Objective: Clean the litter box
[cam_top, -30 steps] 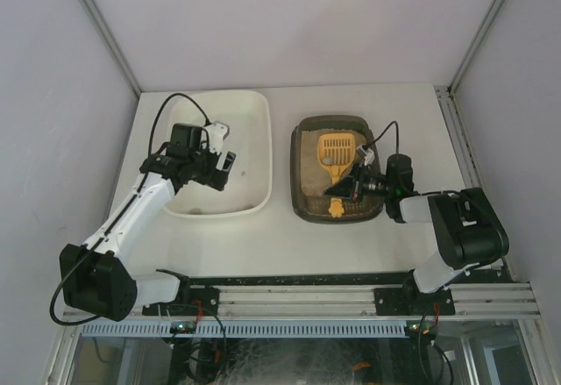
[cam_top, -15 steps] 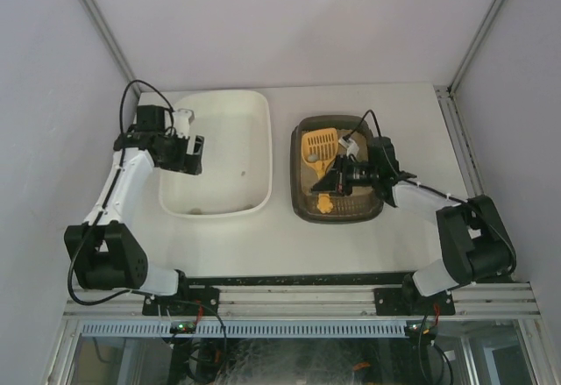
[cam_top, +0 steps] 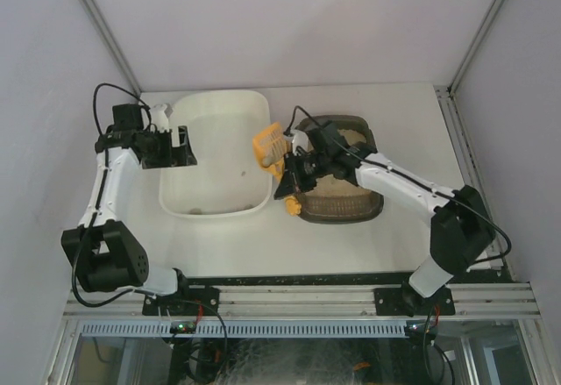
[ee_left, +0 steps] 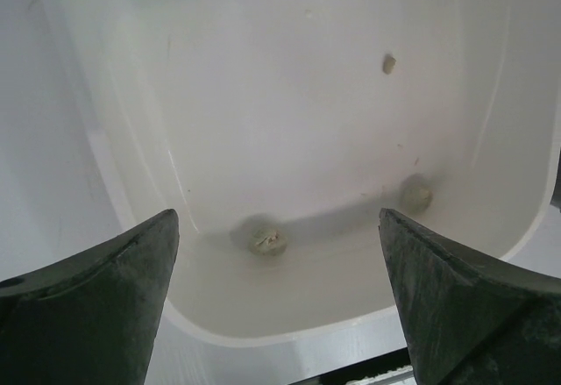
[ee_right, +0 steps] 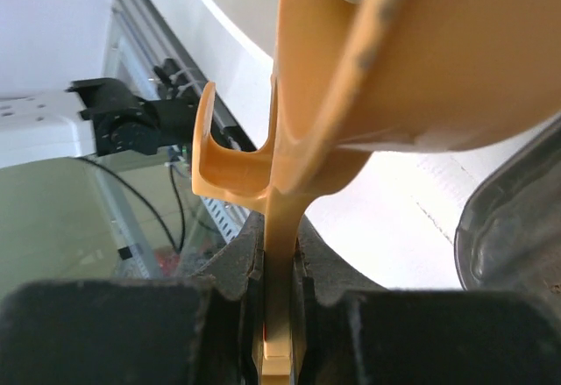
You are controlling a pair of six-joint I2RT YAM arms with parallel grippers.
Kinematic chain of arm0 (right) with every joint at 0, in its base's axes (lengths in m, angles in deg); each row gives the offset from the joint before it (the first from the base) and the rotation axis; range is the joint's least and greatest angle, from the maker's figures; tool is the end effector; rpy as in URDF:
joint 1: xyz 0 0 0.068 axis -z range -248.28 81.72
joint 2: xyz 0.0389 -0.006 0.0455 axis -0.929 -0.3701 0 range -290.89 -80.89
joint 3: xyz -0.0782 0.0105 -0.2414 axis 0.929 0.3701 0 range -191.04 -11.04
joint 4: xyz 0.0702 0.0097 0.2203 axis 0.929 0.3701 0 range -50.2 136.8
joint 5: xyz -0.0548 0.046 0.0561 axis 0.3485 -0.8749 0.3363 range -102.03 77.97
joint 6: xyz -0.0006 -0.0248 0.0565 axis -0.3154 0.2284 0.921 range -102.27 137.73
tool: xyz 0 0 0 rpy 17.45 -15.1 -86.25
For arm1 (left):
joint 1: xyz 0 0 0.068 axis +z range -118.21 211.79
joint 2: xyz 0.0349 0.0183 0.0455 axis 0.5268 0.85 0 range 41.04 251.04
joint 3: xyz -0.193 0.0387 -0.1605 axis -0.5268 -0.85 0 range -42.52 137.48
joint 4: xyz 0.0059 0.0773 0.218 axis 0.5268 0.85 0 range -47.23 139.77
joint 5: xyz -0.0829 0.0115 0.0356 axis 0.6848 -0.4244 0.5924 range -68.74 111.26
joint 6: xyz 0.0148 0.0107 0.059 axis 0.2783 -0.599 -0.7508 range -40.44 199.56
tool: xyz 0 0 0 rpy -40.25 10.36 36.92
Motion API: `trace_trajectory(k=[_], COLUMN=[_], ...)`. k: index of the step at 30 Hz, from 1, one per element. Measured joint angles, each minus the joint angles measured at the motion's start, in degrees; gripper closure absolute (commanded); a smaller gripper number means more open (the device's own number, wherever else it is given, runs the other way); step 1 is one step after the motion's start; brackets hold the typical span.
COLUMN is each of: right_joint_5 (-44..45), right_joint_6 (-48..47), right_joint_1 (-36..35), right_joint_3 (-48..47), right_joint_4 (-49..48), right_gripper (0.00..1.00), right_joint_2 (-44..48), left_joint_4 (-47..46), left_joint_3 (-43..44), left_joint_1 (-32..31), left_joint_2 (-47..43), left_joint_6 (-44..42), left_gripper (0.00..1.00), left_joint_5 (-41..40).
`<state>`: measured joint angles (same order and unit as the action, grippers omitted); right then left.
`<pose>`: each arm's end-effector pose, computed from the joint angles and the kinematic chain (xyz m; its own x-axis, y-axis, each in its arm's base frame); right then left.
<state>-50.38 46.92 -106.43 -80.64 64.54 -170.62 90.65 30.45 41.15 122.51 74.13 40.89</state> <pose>0.2318 0.2189 0.2631 -0.8892 -0.2122 -0.4053 -0.4543 0.5139 0.7277 0.2672 0.0283 0.2850 -0.8151 -0.0441 -0.5777 0.1079 0.9681 -0.2261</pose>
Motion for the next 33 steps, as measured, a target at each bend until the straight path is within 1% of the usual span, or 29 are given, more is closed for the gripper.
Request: trace_trajectory(k=[4, 8, 11, 17, 20, 22, 26, 28, 33], right_joint_5=[7.1, 16.0, 26.1, 51.0, 62.8, 68.1, 76.2, 78.7, 81.8], right_joint_6=[-1.9, -4.4, -7.0, -13.1, -15.8, -17.2, -19.4, -20.0, -20.9], right_joint_1=[-5.1, -10.2, -15.0, -25.6, -29.5, -31.4, -33.0, -33.0, -32.6], right_joint_3=[-7.4, -15.6, -22.5, -32.0, -34.7, -34.8, -34.8, -34.8, -34.8], right_joint_4=[6.5, 13.2, 18.7, 28.9, 32.3, 33.7, 35.4, 35.6, 35.4], right_gripper=[1.00, 1.00, 1.00, 1.00, 1.00, 1.00, 1.00, 1.00, 1.00], right_joint_2=[-5.9, -12.0, -16.9, -23.7, -26.9, -28.3, -30.0, -30.1, -30.1], left_joint_4=[-0.8, -1.1, -1.9, -3.1, -3.5, -3.7, -4.0, -4.2, -5.0], left_joint_3=[0.0, 0.9, 1.4, 1.3, 1.3, 1.3, 1.1, 1.1, 1.1], left_joint_1=[2.9, 7.1, 9.4, 10.0, 10.0, 10.0, 10.0, 10.0, 10.0], left_joint_2=[-0.2, -0.2, -0.4, -2.0, -2.7, -3.0, -3.5, -4.0, -5.0], left_joint_6=[2.3, 5.0, 7.2, 9.4, 9.5, 9.5, 9.3, 9.2, 7.4], left_gripper=[0.00, 0.00, 0.00, 0.00, 0.00, 0.00, 0.00, 0.00, 0.00], left_joint_5=[0.4, 0.2, -0.7, -5.1, -6.0, -5.9, -5.9, -6.0, -6.3])
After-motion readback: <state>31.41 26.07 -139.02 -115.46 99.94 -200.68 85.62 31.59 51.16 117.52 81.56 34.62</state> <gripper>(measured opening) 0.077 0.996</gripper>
